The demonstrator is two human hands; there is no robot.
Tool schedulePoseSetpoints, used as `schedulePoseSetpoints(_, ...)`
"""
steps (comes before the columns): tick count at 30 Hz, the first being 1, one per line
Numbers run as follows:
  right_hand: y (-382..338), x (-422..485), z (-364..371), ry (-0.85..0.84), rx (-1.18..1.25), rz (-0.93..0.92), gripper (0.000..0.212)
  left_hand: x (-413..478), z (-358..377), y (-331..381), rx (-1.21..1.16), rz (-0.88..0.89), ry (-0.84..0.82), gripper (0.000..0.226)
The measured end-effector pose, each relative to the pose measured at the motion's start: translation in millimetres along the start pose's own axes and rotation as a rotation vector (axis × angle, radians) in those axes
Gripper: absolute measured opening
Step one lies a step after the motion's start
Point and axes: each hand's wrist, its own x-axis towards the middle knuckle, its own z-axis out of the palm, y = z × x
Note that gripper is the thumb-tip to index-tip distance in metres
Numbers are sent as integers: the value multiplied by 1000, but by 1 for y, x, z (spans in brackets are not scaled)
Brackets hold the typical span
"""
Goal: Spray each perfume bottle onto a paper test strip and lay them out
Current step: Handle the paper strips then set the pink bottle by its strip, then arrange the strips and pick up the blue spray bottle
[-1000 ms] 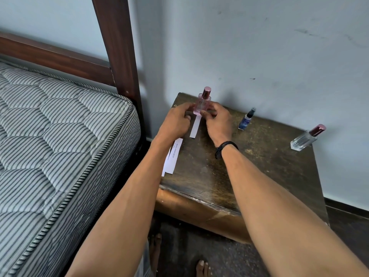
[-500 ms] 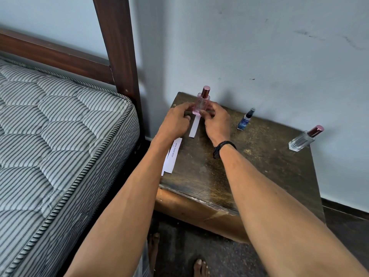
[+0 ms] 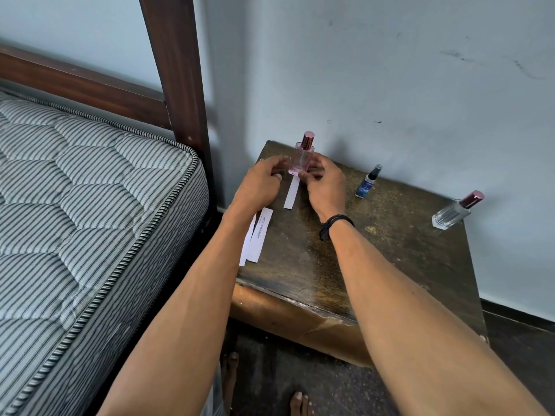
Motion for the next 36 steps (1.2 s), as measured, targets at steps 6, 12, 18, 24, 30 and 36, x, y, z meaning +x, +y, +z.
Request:
schedulePoseSetpoints(6, -2, -3, -3, 11, 16, 33, 48, 0, -6, 0, -13, -18, 42, 48)
schedulePoseSetpoints(12, -4, -18, -9, 98, 33, 129, 49, -16, -11, 3, 13, -12, 97, 45)
schedulePoseSetpoints(18, -7, -53, -23, 80, 86, 178, 27, -44, -17, 5, -2, 12, 186, 38)
schedulePoseSetpoints(24, -9, -89, -32, -1, 78, 118, 17, -75, -17, 12, -7, 44, 217, 36)
schedulePoseSetpoints(30, -13, -122, -39, -54, 19, 74, 14, -99, -18, 3, 128, 126, 182, 36)
schedulePoseSetpoints(36, -15, -134, -45, -85, -21, 51, 8, -112, -10, -6, 203, 133, 173, 35)
